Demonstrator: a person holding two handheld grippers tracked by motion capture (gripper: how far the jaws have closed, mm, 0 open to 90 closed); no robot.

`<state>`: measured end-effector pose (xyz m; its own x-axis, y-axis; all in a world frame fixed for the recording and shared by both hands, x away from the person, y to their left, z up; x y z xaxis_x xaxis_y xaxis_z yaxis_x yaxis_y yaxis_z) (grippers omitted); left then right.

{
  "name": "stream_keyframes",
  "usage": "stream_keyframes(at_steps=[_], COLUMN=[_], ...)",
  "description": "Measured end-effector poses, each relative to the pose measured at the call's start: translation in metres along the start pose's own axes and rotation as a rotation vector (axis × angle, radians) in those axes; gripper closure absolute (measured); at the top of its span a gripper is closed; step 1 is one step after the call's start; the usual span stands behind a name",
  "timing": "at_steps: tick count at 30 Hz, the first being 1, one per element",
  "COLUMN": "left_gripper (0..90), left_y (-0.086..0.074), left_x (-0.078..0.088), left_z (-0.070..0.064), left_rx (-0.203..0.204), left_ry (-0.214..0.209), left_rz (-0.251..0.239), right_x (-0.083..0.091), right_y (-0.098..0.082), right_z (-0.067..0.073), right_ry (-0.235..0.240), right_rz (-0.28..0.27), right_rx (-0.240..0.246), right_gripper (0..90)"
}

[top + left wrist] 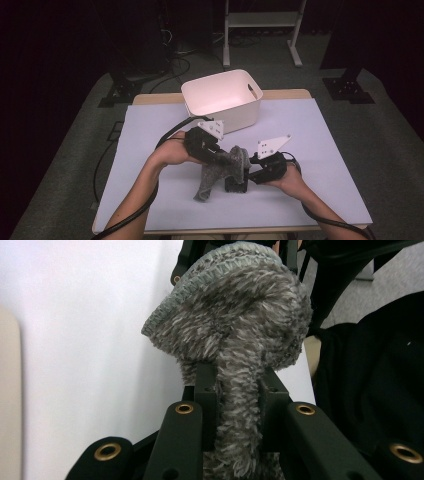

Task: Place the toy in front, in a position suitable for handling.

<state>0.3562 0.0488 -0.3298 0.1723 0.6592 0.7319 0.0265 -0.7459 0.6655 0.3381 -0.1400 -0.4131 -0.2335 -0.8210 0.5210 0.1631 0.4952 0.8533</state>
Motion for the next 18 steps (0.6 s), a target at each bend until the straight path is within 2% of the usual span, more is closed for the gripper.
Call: stream_keyframes(at_steps=[2,7,10,15,16,17,18], left_gripper=[76.4,76.3,76.1,76.2,76.2,76.2,76.1], left_y=[-0.002,-0.01,-0.014,-0.006,-0.004,-0.001,0.001], left_x=[-0.001,0.001,0.001,0.003,0.003,0.004,0.004], left_z=[0.0,0.002,0.003,0.001,0.0,-0.001,-0.001], left_rx=[0.004,0.021,0.033,0.011,0.007,-0.002,-0.005], left_ry=[-0.007,-0.002,-0.003,-0.006,-0.006,-0.007,-0.007], left_rz=[-0.01,0.003,-0.013,-0.026,-0.026,-0.028,-0.029], right_x=[0.001,0.002,0.001,-0.001,-0.001,-0.001,-0.003], right_y=[0.0,0.0,0.0,0.007,0.01,0.014,0.017], right_z=[0.0,-0.001,-0.002,-0.001,0.001,0.002,0.003], right_ry=[-0.002,0.0,0.003,0.006,0.015,0.009,0.013], right_rz=[0.004,0.007,0.005,-0.01,-0.015,-0.032,-0.022], right_rx=[0.003,0.006,-0.006,-0.001,0.003,0.014,0.024], right_gripper=[56.9,56.9,56.9,58.1,62.1,62.6,62.8])
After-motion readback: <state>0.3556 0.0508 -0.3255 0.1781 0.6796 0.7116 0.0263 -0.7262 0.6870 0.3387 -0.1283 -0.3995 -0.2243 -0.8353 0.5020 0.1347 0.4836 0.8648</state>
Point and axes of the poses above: each handheld gripper's, and its own axes: x roughly backward along the jaws, y roughly out of its top, z roughly to its left, the point moved 3 cm from there along -x, roughly forward along the jaws, and after that the axes turned 7 degrees about -y, right-handed, at the moved point
